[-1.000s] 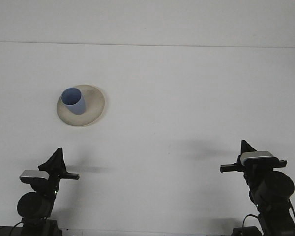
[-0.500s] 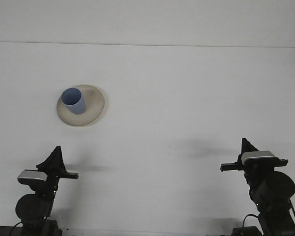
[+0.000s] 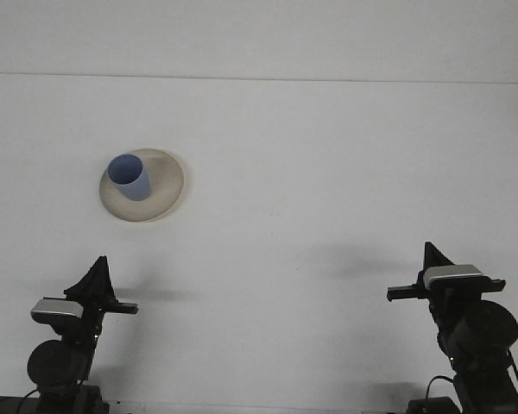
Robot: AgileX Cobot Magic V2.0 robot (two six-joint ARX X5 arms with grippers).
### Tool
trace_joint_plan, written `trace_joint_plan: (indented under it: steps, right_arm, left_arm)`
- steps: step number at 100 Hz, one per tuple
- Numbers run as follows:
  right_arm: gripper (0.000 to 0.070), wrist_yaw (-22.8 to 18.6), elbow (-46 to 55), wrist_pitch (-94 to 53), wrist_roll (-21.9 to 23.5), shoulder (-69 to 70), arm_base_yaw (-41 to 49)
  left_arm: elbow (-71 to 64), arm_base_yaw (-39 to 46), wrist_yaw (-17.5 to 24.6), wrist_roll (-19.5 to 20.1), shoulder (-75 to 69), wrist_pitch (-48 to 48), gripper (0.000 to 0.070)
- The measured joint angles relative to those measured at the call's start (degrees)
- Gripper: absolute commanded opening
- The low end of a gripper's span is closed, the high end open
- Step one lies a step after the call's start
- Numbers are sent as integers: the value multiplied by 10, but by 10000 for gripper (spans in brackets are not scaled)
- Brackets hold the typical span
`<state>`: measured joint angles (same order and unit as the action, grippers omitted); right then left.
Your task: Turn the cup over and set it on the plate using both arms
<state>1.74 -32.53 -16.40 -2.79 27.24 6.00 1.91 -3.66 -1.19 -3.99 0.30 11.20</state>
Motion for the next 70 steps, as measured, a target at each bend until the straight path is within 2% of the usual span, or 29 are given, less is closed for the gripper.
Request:
trace_joint_plan:
  steps: [10,24,35,70]
  right_arm:
    - [0,1,0,0,0,0,0]
    - [0,29,0,14,-1,-7,-2]
    - [0,30,14,43,-2,-35,-10]
    - [0,30,162,159,-2,-183,-49]
  left_arm:
    - [0,0,0,0,0,0,12]
    - [0,0,0,0,0,0,12]
    - [0,0,0,0,0,0,12]
    - [0,0,0,0,0,0,12]
